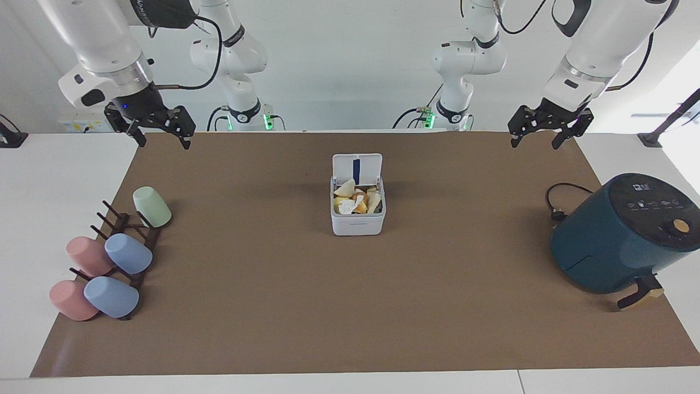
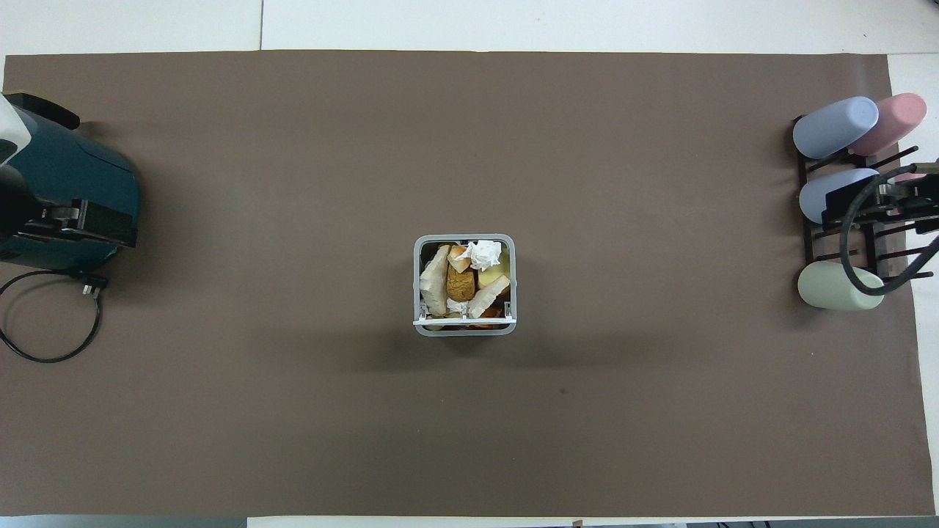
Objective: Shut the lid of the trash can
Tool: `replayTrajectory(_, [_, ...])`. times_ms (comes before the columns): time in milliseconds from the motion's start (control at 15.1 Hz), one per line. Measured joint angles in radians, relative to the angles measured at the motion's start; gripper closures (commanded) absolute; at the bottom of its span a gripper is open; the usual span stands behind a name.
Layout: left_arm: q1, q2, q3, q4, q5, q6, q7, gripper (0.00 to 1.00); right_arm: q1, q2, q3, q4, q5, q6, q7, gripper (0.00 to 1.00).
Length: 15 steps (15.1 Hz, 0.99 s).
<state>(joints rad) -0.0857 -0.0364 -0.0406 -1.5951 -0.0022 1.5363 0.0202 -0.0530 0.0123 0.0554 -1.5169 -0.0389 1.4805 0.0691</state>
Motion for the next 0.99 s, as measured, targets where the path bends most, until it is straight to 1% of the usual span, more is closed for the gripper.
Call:
replayTrajectory(595, [0.0, 0.0, -0.002, -0.006, 0.0, 0.0, 0.0, 0.0, 0.0, 0.0, 0.0, 0.0, 0.0, 0.0, 0.0, 0.0])
replayTrajectory(661, [0.0, 0.0, -0.003, -0.007, 0.0, 0.0, 0.0, 0.37, 0.0, 0.0, 0.0, 0.0, 0.0, 0.0, 0.0, 0.0])
replayTrajectory(727, [-0.003, 0.0, -0.005, -0.008, 0.0, 0.0, -0.003, 0.99, 0.0, 0.0, 0.0, 0.0, 0.0, 0.0, 0.0, 0.0])
replayTrajectory(860, [-0.037, -0.002, -0.009, -0.01, 0.0, 0.0, -0.066, 1.0, 0.0, 0.0, 0.0, 0.0, 0.0, 0.0, 0.0, 0.0])
replayTrajectory(992, [-0.123, -0.014, -0.015, -0.036, 0.0, 0.009, -0.215, 1.0, 0.0, 0.0, 0.0, 0.0, 0.0, 0.0, 0.0, 0.0])
